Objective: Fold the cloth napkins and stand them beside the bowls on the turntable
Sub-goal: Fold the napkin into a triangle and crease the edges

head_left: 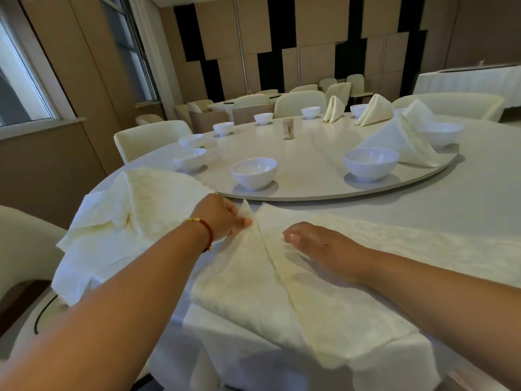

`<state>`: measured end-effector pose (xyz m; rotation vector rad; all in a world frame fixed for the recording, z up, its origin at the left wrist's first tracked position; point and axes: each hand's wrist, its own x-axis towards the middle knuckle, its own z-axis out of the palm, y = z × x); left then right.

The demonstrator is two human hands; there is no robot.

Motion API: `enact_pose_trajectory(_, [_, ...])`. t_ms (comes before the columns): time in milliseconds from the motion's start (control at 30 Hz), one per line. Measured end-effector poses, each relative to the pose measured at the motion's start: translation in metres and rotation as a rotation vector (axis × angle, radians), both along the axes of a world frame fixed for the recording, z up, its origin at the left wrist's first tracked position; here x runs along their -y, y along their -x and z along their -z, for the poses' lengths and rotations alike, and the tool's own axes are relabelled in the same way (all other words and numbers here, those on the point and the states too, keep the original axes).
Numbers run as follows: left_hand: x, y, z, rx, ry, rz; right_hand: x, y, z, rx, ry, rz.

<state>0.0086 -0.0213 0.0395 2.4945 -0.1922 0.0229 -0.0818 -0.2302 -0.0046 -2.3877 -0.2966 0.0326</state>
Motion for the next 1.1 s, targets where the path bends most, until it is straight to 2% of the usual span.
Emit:
enact_pose_trajectory(200, [0.027,-0.028,0.004,-0.069,-0.174,-0.018,-0.001,-0.003,0.002,-0.003,-0.054,0.024])
enact_pose_trajectory(533, [0.041,-0.05,0.013,-0.076,-0.267,-0.047,0.003,-0.007,0.007,-0.001,-0.061,0.021])
enact_pose_trajectory(900, [0.045,-0.055,0.021,-0.047,-0.23,-0.024,0.004,-0.007,0.006,-0.024,-0.101,0.014])
enact_pose_trajectory(1100, [0.04,-0.053,0.051,0.162,0.002,-0.048,0.002,-0.006,0.007,-0.021,-0.101,0.024])
